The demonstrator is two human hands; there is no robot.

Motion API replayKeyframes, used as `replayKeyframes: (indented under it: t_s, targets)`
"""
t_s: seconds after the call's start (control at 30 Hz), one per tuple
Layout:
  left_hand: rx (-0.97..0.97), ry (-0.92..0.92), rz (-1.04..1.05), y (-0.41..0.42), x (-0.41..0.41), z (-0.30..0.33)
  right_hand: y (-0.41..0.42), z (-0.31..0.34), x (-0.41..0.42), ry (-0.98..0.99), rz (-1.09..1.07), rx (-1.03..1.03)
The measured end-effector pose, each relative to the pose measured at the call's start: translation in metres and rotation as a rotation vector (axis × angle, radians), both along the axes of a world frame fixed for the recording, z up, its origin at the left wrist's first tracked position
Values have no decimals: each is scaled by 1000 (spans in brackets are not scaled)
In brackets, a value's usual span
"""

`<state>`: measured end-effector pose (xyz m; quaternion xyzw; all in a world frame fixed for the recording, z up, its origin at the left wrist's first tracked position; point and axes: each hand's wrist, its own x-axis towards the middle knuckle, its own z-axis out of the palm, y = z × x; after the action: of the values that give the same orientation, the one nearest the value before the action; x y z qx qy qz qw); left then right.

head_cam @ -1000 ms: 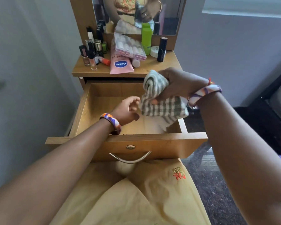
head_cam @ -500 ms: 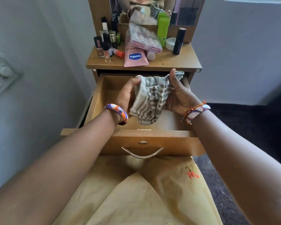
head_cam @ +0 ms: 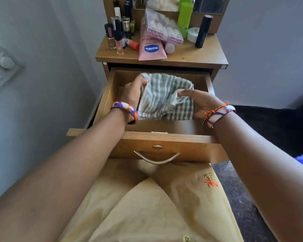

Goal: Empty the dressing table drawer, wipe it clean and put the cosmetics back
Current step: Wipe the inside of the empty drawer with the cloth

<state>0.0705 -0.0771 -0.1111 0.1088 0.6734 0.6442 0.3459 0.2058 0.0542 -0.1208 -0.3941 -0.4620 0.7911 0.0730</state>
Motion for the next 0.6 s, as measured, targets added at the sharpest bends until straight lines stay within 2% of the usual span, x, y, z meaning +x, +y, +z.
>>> replayKeyframes:
  t_s: [0.07, 0.17, 0.27, 0.4, 0.5, 0.6]
  targets:
    - [125, 68, 13, 1, 3, 4, 0, 0, 0, 19, 7, 57]
    - [196, 22, 19, 2, -1, 2, 1, 2, 2, 62, 52, 71]
    - [104, -69, 27, 0, -9, -2, 3, -4, 3, 53, 83, 143]
    - [-81, -154, -73, -6, -12, -5, 12, -13, 1, -156, 109, 281]
    - [-288, 5, -119, -11, -10, -4, 11, -14, -4, -175, 89, 322]
    - [-350, 197, -97, -7, -11, -12, 7, -15, -8, -121, 136, 506]
